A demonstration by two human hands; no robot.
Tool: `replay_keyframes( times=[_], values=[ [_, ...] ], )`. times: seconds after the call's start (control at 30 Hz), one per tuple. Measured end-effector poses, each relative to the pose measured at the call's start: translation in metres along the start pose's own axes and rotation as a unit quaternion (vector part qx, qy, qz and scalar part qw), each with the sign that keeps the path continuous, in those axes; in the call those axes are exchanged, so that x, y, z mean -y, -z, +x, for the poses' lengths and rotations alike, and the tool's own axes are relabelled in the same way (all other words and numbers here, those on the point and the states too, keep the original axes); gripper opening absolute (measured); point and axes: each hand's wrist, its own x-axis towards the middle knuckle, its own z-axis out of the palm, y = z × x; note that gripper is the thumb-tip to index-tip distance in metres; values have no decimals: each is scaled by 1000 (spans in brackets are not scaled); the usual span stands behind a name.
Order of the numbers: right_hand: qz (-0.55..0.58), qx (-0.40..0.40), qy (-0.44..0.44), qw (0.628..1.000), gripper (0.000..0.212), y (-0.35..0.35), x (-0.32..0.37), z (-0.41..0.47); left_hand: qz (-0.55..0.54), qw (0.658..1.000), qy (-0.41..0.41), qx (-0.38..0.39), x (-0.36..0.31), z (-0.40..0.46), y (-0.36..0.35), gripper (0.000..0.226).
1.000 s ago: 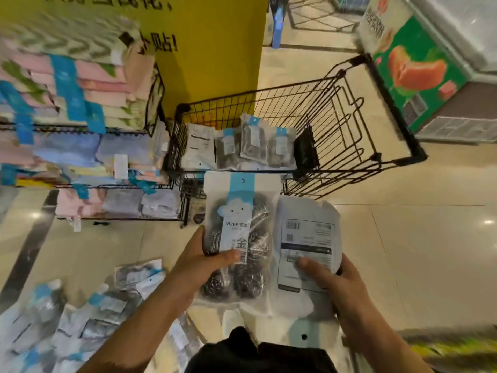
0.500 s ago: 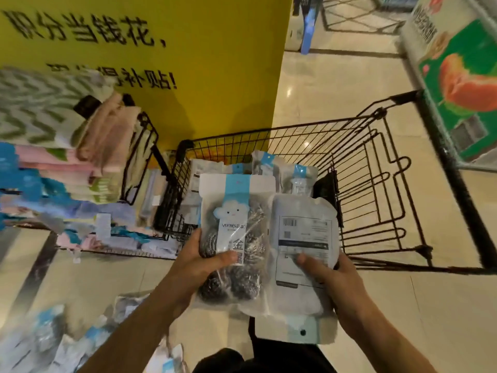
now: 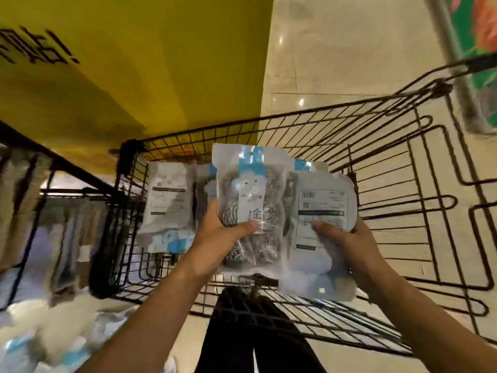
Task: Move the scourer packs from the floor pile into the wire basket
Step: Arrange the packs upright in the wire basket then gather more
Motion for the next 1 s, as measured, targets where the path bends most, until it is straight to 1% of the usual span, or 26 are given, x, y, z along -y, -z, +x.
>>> replay_keyframes(
  times=[0.07,0.17,0.2,0.3,0.37,0.4,0.43,0.5,0.53,0.6,0.67,0.77,1.0],
  values=[
    [-18,-17,-6,1000,35,-8,-18,45,17,1000,3,-5,10,41,-6,61],
    [-41,-41,-12,998,51,-20,-36,95,36,999,4,-16,18,86,-14,64],
    [-49,-47,-10,998,50,-25,-41,107,51,998,2,-23,22,100,-15,67],
    [-71,-55,13,996,30,-35,-45,135,113,992,-23,-46,24,128,-17,71],
    [-80,-65,19,994,28,-39,-47,148,135,989,-34,-58,30,139,-17,72],
    [-88,-74,18,993,32,-42,-47,150,146,986,-44,-61,33,141,-18,72],
    [-101,-88,17,991,40,-43,-48,151,164,983,-52,-66,34,141,-20,73],
    [-134,-115,23,984,64,-45,-48,150,194,975,-72,-77,36,138,-26,77],
    [-149,-121,35,981,72,-45,-47,149,208,971,-85,-87,39,139,-30,82],
    [-179,-131,49,974,81,-45,-46,147,233,962,-88,-109,40,140,-38,99],
    [-198,-139,49,969,81,-45,-45,146,248,959,-66,-124,37,140,-41,112],
    [-208,-141,48,967,76,-45,-44,145,261,954,-47,-137,32,140,-39,120],
    [-233,-126,32,964,71,-43,-46,137,246,962,-44,-107,25,126,-27,118]
  ],
)
